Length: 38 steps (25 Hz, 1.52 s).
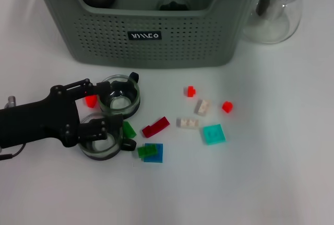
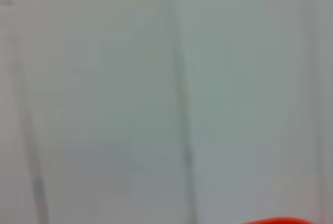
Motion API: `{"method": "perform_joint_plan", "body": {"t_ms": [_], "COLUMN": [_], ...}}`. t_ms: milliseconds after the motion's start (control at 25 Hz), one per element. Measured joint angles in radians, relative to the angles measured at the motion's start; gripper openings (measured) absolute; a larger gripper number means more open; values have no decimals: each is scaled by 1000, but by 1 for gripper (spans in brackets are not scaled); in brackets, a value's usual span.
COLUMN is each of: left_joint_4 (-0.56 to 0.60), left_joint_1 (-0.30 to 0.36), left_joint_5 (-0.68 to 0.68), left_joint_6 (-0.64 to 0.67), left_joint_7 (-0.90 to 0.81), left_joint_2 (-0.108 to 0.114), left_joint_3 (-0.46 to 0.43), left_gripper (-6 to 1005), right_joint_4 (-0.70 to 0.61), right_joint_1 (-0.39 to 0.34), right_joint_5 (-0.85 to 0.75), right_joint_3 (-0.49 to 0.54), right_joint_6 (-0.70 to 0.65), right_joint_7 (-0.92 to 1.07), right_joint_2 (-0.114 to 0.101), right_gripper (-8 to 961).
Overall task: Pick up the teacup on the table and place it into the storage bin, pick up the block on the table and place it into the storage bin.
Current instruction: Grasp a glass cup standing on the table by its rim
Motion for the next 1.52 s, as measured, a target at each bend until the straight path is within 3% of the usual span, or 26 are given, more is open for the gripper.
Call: {"method": "perform_joint_plan", "body": {"t_ms": [40, 240, 360, 600, 680, 720, 800, 840, 880, 960, 1280, 1400, 1520], "left_joint_4": [0, 0, 0, 75, 109, 283, 473, 555, 555, 829, 1087, 1136, 1140], "left_joint_1": [1, 0, -4, -28, -31, -32, -24, -20, -20, -10, 25, 53, 69], "left_joint_5": [-1, -1, 0, 3, 4, 7, 23, 38, 38, 164, 312, 338, 344], "left_joint_6": [-1, -11, -13, -3, -2, 10, 30, 39, 39, 71, 92, 56, -3], "left_joint_7": [0, 0, -2, -115, -160, -341, -479, -536, -536, -748, -987, -1057, -1086], "left_joint_2": [1, 0, 1, 5, 4, -11, -31, -41, -41, -59, -66, -66, -67], "left_joint_3": [-1, -2, 0, 10, 17, 83, 181, 229, 229, 446, 812, 961, 1045], "left_gripper": [808, 807, 807, 788, 777, 772, 761, 756, 750, 744, 743, 743, 744], "right_joint_4": [0, 30, 87, 199, 247, 271, 304, 315, 326, 334, 338, 344, 360], "right_joint_1": [0, -187, -276, -358, -357, -353, -344, -340, -336, -331, -313, -303, -292], "right_joint_5": [0, 10, -24, -155, -196, -215, -235, -238, -240, -241, -244, -244, -245], "right_joint_3": [0, 73, 102, 176, 200, 213, 239, 250, 262, 277, 307, 312, 315], "right_joint_6": [0, -255, -334, -392, -390, -388, -385, -385, -385, -386, -379, -376, -376], "right_joint_7": [0, -221, -333, -511, -537, -547, -555, -556, -557, -556, -532, -520, -517], "right_joint_2": [0, 3, -2, 1, 2, 2, 1, -1, -2, -4, -7, -15, -21], "right_gripper": [481, 487, 490, 730, 737, 741, 747, 751, 754, 762, 764, 764, 764]}}
